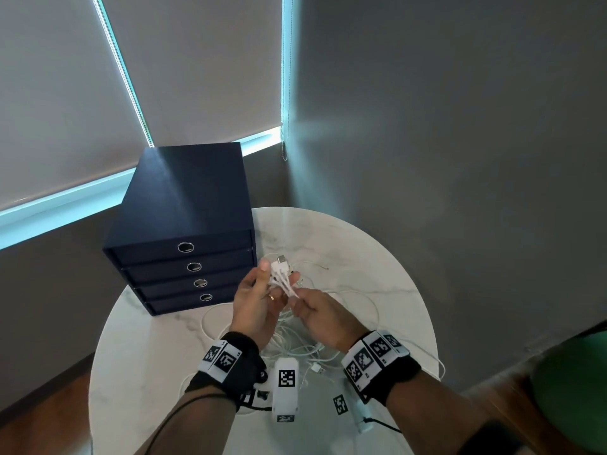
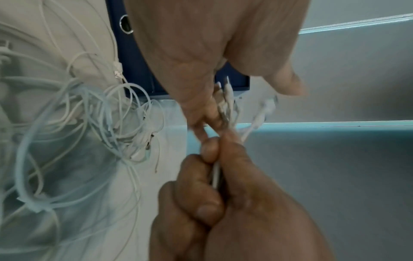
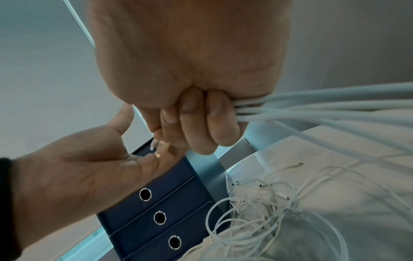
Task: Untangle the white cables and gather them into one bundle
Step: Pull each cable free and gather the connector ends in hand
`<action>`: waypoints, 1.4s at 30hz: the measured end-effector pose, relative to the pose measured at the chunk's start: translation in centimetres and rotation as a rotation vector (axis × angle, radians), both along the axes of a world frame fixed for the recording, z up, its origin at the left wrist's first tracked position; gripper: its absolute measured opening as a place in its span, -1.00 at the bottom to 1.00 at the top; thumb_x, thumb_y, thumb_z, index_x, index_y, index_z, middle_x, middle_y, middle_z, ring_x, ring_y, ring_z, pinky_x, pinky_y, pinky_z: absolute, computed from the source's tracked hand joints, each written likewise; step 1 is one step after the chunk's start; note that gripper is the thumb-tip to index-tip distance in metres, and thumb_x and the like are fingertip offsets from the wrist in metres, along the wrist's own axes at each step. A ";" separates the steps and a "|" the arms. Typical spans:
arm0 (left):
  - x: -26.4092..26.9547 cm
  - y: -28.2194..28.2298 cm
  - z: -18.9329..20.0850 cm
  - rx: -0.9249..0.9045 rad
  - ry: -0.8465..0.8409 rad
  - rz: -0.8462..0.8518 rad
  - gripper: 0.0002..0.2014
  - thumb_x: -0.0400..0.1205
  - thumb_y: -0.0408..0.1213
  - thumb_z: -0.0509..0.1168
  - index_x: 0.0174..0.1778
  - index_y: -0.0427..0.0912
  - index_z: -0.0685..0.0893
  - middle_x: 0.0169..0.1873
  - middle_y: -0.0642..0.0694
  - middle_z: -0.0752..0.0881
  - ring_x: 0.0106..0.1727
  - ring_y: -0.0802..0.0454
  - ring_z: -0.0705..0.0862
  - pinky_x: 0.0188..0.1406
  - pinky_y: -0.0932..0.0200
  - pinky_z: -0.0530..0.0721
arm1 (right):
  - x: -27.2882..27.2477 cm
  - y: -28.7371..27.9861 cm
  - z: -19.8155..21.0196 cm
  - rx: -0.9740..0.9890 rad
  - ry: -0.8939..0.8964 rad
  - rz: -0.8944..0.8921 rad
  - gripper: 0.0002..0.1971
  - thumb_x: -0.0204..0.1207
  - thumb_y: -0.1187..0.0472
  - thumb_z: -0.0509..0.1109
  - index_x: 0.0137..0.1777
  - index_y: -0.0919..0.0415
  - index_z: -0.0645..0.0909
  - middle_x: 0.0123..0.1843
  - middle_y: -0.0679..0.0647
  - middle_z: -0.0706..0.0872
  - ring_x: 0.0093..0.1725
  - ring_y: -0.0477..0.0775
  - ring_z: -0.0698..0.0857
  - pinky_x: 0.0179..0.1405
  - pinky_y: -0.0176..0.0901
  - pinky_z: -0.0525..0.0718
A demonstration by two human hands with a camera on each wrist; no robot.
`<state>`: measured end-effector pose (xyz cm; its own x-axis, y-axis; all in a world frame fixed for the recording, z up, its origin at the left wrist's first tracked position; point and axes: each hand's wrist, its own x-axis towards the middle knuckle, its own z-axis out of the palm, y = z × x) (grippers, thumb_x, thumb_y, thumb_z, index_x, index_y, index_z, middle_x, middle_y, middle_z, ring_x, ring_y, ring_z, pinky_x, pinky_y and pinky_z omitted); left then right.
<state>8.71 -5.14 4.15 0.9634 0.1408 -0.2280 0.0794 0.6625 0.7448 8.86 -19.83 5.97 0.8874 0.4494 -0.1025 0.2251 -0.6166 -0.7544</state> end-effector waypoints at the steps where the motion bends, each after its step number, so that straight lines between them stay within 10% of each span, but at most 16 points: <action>1: -0.2 -0.1 -0.2 0.002 0.001 -0.069 -0.38 0.52 0.04 0.48 0.32 -0.38 0.59 -0.19 -0.30 0.68 0.10 -0.22 0.79 0.09 -0.11 0.71 | 0.2 0.0 0.2 0.011 -0.009 -0.016 -0.66 0.73 -0.08 0.10 0.31 0.03 0.57 0.00 -0.04 0.69 -0.03 -0.01 0.65 0.15 0.05 0.66; 9: -1.2 -2.2 0.4 0.159 0.155 -0.193 -0.69 0.82 -0.21 0.11 -0.14 -0.27 0.64 -0.03 -0.35 0.82 -0.06 -0.14 0.80 -0.12 0.02 0.73 | -0.5 -0.2 -0.4 -0.110 -0.127 0.075 -0.71 0.75 0.06 0.07 0.22 0.12 0.57 0.07 0.19 0.75 0.03 0.19 0.72 0.01 0.02 0.67; 13: -0.4 -0.8 0.1 -0.089 0.208 -0.005 -0.66 0.84 -0.25 0.02 -0.26 -0.17 0.45 -0.40 -0.15 0.64 -0.22 -0.17 0.78 0.00 -0.11 0.69 | -1.1 -2.3 -1.6 -0.227 -0.134 0.111 -0.63 0.66 -0.26 0.07 -0.10 -0.04 0.54 -0.21 0.03 0.73 -0.23 0.08 0.69 -0.21 0.02 0.64; 19: 0.4 2.9 0.8 -0.215 0.132 0.145 -0.62 0.84 -0.21 -0.04 -0.33 -0.09 0.39 -0.67 0.11 0.30 -0.70 0.17 0.25 -0.66 0.30 0.37 | -0.7 -10.9 -5.6 -0.510 -0.045 -0.005 -0.52 0.58 -0.39 0.08 -0.22 -0.01 0.54 -0.14 0.02 0.75 -0.05 0.12 0.72 -0.10 -0.03 0.58; 26: -0.6 2.1 -0.1 -0.054 0.187 -0.022 -0.63 0.84 -0.21 -0.02 -0.31 -0.09 0.40 -0.61 0.10 0.26 -0.66 0.18 0.19 -0.73 0.31 0.24 | 0.5 -18.4 -6.6 -0.721 0.086 -0.177 -0.60 0.55 -0.34 0.17 -0.08 -0.05 0.62 -0.01 0.01 0.77 0.07 0.14 0.74 -0.03 -0.06 0.64; 31: -0.8 1.0 -0.1 0.185 0.189 -0.098 -0.65 0.83 -0.22 0.05 -0.31 -0.13 0.42 -0.59 0.07 0.29 -0.64 0.17 0.18 -0.64 0.34 0.16 | -0.4 -16.2 -5.9 -0.743 0.427 0.012 -0.41 0.19 -0.39 0.50 0.03 0.05 0.64 -0.06 -0.01 0.75 -0.07 0.01 0.74 -0.13 -0.15 0.62; 37: -1.5 0.1 0.5 0.245 0.217 -0.187 -0.63 0.84 -0.19 0.04 -0.31 -0.15 0.42 -0.60 0.06 0.28 -0.66 0.18 0.18 -0.66 0.40 0.14 | 0.8 -8.8 -4.6 -0.189 0.195 -0.056 -0.31 0.35 -0.50 0.19 -0.26 0.21 0.62 -0.33 0.03 0.69 -0.30 -0.05 0.64 -0.03 0.04 0.64; 42: -1.8 0.0 0.6 0.281 0.192 -0.204 -0.64 0.84 -0.17 0.05 -0.30 -0.14 0.42 -0.60 0.07 0.28 -0.65 0.18 0.18 -0.66 0.37 0.15 | 0.3 -3.2 -6.2 -0.456 0.205 0.145 -0.60 0.41 -0.18 0.32 -0.20 0.19 0.68 -0.21 0.16 0.73 -0.17 0.13 0.73 -0.13 -0.11 0.67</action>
